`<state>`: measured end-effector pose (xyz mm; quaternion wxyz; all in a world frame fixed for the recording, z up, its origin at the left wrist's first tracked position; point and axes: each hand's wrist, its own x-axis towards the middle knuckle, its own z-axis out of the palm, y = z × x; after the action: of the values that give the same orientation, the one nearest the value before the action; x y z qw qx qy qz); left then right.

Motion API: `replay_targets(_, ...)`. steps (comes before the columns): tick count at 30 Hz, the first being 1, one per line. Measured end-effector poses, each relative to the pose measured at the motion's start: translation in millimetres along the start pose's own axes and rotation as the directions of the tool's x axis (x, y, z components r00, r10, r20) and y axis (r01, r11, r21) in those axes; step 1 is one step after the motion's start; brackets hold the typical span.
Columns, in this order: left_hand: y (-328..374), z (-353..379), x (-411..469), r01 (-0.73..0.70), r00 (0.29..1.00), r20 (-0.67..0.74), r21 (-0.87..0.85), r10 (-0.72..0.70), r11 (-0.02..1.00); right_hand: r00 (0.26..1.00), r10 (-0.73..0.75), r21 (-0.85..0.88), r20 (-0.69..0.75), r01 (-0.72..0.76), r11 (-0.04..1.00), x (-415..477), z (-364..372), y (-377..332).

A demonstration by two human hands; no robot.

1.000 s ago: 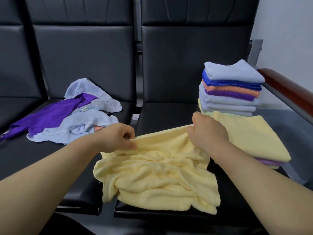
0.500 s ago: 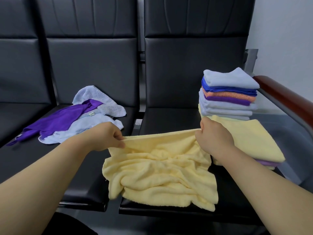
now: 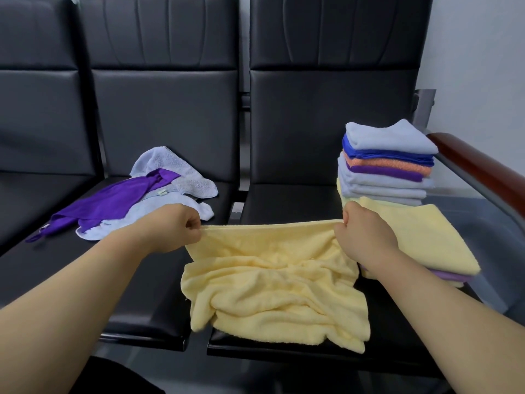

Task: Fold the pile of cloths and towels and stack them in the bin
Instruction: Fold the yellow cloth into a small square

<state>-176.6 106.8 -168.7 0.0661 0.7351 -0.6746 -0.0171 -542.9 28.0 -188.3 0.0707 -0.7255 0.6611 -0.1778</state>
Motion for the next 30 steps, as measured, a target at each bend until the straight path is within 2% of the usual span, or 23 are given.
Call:
replay_targets(2,0.8,-2.1,-2.2,-0.024,0.998,-0.058,0.023,0.025,0.999,1.0,0.003,0.002,0.005,-0.003,1.0,-0.3,0.4,0.8)
replay_targets(7,-2.1,1.1,-3.2,-0.036,0.996,-0.084,0.045,0.04,0.998,1.0,0.012,0.027,0.017,-0.013,1.0,0.5,1.0,3.0)
replay_targets(10,-1.5,5.8,-4.5,-0.021,0.993,-0.113,0.002,0.021,1.0,1.0,0.017,0.063,0.014,-0.018,0.998,1.1,4.0,4.9)
replay_targets(14,-3.4,7.9,-2.4,-0.019,0.991,-0.134,0.073,0.029,0.997,0.997,0.061,0.144,0.038,-0.066,0.987,2.6,1.3,5.6)
replay_targets(16,-4.9,6.5,1.4,0.041,0.99,-0.134,0.009,-0.039,0.999,0.991,0.106,0.221,0.086,-0.123,0.968,7.2,-4.8,4.2)
replay_targets(17,-2.4,1.6,3.5,0.128,0.982,-0.121,-0.159,-0.148,0.979,0.982,0.144,0.317,0.118,-0.175,0.932,12.1,-9.9,1.2)
replay_targets(18,1.1,-3.6,7.1,0.239,0.957,-0.06,-0.396,-0.285,0.887,0.971,0.183,0.451,0.156,-0.235,0.861,17.4,-14.4,-2.6)
replay_targets(20,8.9,-19.5,20.4,0.372,0.876,0.082,-0.742,-0.476,0.558,0.943,0.252,0.677,0.219,-0.333,0.656,31.3,-30.8,-13.9)
replay_targets(21,11.9,-35.2,28.1,0.354,0.86,0.113,-0.834,-0.497,0.424,0.939,0.259,0.745,0.225,-0.337,0.575,39.8,-43.1,-22.1)
replay_targets(22,11.3,-47.7,39.0,0.296,0.864,0.096,-0.891,-0.494,0.345,0.944,0.252,0.792,0.211,-0.317,0.522,49.7,-52.7,-28.6)
replay_targets(24,10.2,-81.8,56.1,0.141,0.876,-0.01,-0.951,-0.482,0.276,0.965,0.231,0.844,0.129,-0.228,0.485,68.3,-79.7,-42.3)
replay_targets(28,25.5,-146.0,66.2,-0.108,0.833,-0.251,-0.948,-0.493,0.301,0.976,0.205,0.848,-0.068,-0.051,0.528,85.6,-136.4,-61.2)
replay_targets(30,26.9,-159.5,65.6,-0.163,0.81,-0.323,-0.926,-0.49,0.341,0.972,0.181,0.812,-0.151,0.018,0.583,77.3,-155.6,-65.3)
